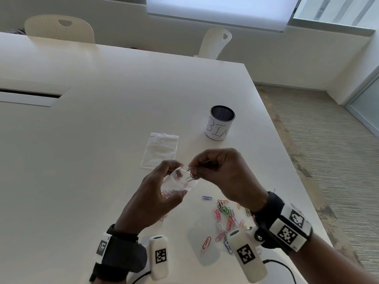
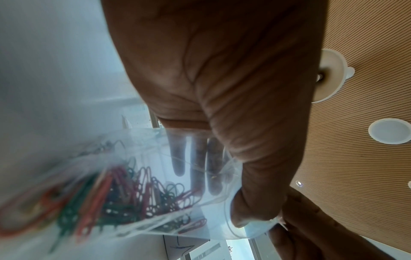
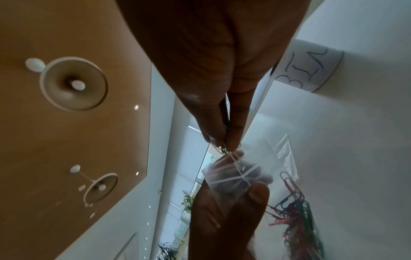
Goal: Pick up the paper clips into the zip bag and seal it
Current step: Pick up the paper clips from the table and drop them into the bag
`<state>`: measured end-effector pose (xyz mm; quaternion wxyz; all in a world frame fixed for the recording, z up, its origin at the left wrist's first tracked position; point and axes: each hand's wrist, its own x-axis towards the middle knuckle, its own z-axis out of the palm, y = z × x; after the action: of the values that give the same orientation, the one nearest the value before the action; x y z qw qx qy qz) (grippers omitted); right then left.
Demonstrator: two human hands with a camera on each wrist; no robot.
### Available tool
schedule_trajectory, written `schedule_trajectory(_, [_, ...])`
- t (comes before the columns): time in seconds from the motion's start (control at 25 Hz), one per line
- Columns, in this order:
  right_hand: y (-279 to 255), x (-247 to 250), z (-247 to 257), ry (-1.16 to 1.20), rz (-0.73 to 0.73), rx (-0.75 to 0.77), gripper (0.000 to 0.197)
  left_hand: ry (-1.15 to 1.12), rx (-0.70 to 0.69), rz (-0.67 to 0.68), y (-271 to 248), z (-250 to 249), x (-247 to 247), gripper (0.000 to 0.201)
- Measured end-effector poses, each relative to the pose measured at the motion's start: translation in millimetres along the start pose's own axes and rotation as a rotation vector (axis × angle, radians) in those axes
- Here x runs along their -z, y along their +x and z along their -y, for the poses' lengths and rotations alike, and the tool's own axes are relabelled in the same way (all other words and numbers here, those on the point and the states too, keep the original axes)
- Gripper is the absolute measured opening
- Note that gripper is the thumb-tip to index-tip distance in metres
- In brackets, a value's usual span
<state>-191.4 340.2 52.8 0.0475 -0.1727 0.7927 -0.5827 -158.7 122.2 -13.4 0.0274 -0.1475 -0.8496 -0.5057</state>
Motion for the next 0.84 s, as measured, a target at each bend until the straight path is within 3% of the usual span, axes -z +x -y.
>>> schedule_trajectory(0.12, [7,-12,-1,-0.117,0.041,0.073,0.007,-0.008,0.015,-0.005,-1,-2,1,0.055])
schedule_trajectory(0.32, [9,-7,3,-0.208,0.117,0.059,0.013,-0.006,0.013,-0.014,-1,-1,0,0.054])
schedule_trajectory(0.52, [10,20,-7,-0.297,-0.033,0.082,0.012,-0.001,0.012,-0.012,-2,3,1,0.055])
schedule_trajectory(0.6, [4,29,-22,-0.463,0.058,0.030,0.008,-0.005,0.010,-0.010,-2,4,2,0.055])
schedule_trajectory(0.72, [-12,27,-47,-0.681,0.333,-0.011,0.015,0.002,-0.005,-0.004,-1,3,0,0.055])
schedule_trajectory(0.84, [-25,20,-62,-0.734,0.409,0.036,0.012,0.001,-0.005,0.000,-1,3,-1,0.056])
